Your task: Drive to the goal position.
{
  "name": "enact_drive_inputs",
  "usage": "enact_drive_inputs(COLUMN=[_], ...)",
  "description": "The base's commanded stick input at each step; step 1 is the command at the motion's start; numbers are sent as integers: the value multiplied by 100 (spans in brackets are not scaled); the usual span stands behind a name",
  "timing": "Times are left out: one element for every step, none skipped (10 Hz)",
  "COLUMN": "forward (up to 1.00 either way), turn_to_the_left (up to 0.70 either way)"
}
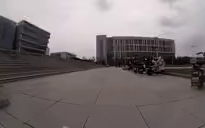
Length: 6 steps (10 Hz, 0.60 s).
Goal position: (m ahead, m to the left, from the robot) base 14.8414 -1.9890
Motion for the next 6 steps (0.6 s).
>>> enact_drive_inputs(forward=[0,0,0,0,0,0], turn_to_the_left=[0,0,0,0,0,0])
